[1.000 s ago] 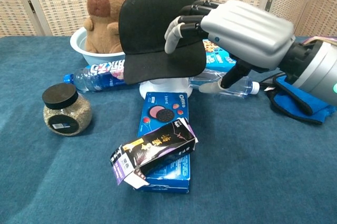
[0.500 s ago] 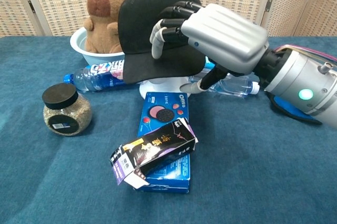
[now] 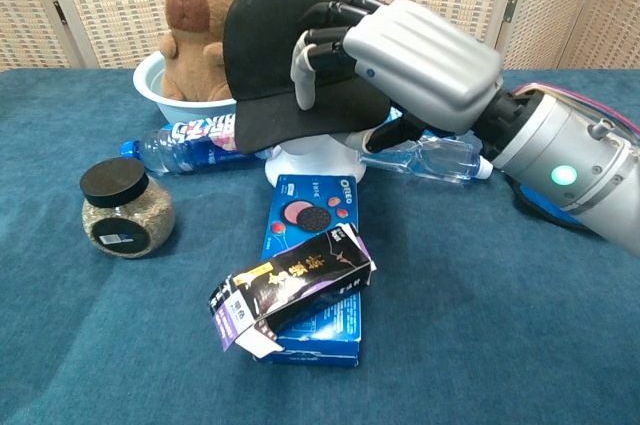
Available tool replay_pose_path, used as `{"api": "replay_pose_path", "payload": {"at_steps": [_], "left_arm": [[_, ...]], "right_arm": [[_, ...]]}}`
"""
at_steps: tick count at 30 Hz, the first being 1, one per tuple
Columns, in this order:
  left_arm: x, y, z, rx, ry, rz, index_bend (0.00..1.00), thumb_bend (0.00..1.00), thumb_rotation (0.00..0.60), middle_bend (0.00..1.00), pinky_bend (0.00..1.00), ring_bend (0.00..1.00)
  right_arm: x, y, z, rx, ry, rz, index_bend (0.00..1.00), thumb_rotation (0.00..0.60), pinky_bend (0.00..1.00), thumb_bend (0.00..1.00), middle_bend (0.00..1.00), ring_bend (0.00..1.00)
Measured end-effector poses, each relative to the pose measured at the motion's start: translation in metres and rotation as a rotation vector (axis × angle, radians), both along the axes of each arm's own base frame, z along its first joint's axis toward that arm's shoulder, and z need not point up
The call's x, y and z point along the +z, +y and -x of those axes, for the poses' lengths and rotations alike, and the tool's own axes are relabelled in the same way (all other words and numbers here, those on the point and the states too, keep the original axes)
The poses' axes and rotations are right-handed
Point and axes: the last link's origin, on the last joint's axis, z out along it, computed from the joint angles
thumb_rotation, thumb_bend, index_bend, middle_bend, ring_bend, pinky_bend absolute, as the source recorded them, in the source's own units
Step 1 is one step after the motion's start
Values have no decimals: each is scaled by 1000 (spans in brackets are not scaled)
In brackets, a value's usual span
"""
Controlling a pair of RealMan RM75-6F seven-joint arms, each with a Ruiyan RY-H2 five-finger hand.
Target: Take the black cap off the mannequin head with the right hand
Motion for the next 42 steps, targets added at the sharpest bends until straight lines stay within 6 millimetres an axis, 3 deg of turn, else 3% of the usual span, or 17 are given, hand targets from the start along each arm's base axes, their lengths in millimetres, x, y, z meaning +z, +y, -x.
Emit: {"api": "replay_pose_path", "payload": {"at_steps": [7,13,30,42], "left_arm": [[-1,0,1,3,-1,1,96,620,600,0,0,0],[-2,2,1,1,-1,4,96,620,600,0,0,0],[0,1,3,3,-5,0,97,621,600,0,0,0],[1,1,4,3,-9,-1,97,620,600,0,0,0]], "right_arm": [[3,-2,-2,16,-46,11,720,600,128,470,428,199],[8,-6,-6,22,-95,37,788,600,128,475,464,225],[26,-20,-33,32,-233,120,833,600,127,475,490,244],[47,-46,-57,16,-282,227,840,600,128,475,494,247]]}}
